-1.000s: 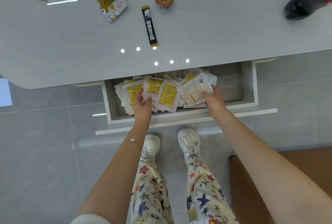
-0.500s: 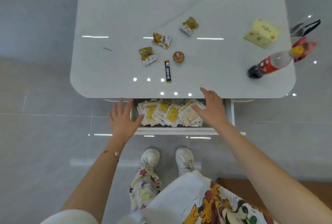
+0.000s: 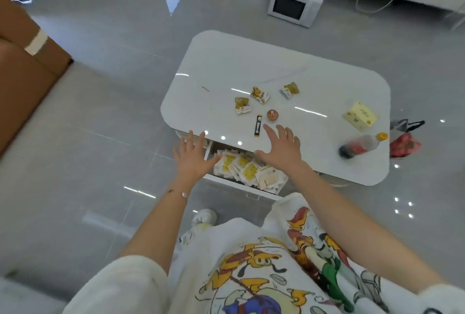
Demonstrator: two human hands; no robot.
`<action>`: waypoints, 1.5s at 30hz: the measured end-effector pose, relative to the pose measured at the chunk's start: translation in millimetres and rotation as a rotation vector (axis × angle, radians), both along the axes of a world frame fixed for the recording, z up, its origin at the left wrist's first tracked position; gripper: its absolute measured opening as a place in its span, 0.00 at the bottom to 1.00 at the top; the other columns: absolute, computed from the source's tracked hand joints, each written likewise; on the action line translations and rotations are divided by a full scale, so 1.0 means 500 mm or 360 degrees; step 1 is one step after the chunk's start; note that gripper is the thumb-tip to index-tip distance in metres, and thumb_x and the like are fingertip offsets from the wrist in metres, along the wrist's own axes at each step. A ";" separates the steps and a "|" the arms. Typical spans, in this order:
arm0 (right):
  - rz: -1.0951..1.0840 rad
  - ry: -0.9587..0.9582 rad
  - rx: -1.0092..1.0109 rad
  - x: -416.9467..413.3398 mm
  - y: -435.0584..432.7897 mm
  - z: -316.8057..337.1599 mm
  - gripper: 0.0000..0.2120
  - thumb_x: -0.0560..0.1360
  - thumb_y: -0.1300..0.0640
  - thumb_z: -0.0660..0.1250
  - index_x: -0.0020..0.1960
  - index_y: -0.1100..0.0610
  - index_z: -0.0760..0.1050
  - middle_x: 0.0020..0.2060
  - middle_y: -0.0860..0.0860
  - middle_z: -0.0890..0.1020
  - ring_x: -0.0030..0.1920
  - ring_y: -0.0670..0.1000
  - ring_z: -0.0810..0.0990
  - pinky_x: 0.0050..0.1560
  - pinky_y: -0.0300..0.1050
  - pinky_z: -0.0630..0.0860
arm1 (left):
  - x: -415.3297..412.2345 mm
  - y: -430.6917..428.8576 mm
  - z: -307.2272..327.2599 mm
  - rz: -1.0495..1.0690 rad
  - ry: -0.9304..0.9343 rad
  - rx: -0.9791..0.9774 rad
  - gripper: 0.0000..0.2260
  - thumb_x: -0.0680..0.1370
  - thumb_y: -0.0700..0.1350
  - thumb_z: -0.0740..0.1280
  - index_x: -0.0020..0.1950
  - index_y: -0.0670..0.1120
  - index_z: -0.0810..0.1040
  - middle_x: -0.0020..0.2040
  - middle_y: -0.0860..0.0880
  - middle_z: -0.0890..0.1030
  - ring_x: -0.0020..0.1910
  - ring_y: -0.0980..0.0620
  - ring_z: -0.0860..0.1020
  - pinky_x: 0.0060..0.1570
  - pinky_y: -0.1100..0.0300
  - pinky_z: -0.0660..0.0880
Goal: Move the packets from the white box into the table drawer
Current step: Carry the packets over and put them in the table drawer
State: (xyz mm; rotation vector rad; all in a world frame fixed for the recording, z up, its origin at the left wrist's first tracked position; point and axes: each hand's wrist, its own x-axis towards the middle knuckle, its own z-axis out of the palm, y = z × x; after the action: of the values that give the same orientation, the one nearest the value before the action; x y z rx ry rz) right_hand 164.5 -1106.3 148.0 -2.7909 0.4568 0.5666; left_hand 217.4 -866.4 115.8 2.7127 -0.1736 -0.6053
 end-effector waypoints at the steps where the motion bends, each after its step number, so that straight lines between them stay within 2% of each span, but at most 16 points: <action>1: 0.0049 0.0009 -0.0007 0.005 0.020 0.009 0.39 0.75 0.36 0.61 0.78 0.46 0.47 0.77 0.55 0.52 0.77 0.60 0.48 0.74 0.61 0.50 | -0.005 0.016 0.010 0.0002 -0.0027 0.0017 0.40 0.73 0.68 0.62 0.79 0.56 0.49 0.80 0.48 0.46 0.78 0.42 0.46 0.74 0.40 0.44; 13: 0.0608 0.0017 0.0011 0.156 0.373 0.085 0.39 0.75 0.38 0.62 0.78 0.44 0.46 0.77 0.55 0.51 0.77 0.59 0.47 0.74 0.59 0.49 | -0.023 0.363 0.075 0.0531 -0.0144 0.0056 0.39 0.73 0.66 0.63 0.78 0.57 0.50 0.80 0.49 0.45 0.78 0.43 0.44 0.74 0.41 0.42; 21: 0.0808 -0.0090 0.0144 0.257 0.733 0.131 0.39 0.72 0.39 0.65 0.77 0.46 0.52 0.75 0.55 0.56 0.75 0.58 0.54 0.72 0.56 0.56 | -0.049 0.717 0.127 0.0924 -0.0156 0.0109 0.39 0.74 0.66 0.63 0.78 0.57 0.49 0.80 0.50 0.43 0.78 0.43 0.43 0.74 0.43 0.41; 26: 0.1119 -0.0216 0.0268 0.283 1.007 0.154 0.39 0.72 0.38 0.66 0.77 0.47 0.54 0.75 0.55 0.59 0.75 0.56 0.56 0.72 0.55 0.57 | -0.097 0.954 0.153 0.1256 -0.0207 0.0179 0.39 0.74 0.66 0.63 0.78 0.57 0.50 0.80 0.50 0.43 0.78 0.43 0.44 0.74 0.42 0.43; 33: 0.1531 -0.0256 0.0259 0.327 1.304 0.169 0.39 0.73 0.39 0.66 0.77 0.47 0.53 0.75 0.55 0.60 0.75 0.56 0.57 0.70 0.54 0.59 | -0.160 1.173 0.159 0.1631 -0.0251 0.0198 0.39 0.74 0.65 0.64 0.79 0.57 0.48 0.80 0.49 0.44 0.78 0.43 0.44 0.74 0.41 0.42; 45: 0.2189 -0.0115 0.0200 0.427 1.772 0.132 0.38 0.74 0.39 0.64 0.78 0.47 0.52 0.76 0.54 0.57 0.76 0.56 0.55 0.72 0.54 0.56 | -0.166 1.481 0.114 0.2302 -0.0116 0.0215 0.39 0.75 0.66 0.61 0.79 0.54 0.47 0.80 0.49 0.44 0.78 0.43 0.43 0.74 0.41 0.42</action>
State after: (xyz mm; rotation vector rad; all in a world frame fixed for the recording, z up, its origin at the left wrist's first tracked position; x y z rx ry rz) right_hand 377.9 -220.4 214.0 -2.5737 -1.5452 0.6404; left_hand 134.6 -126.0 172.6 2.1509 1.6524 -0.0397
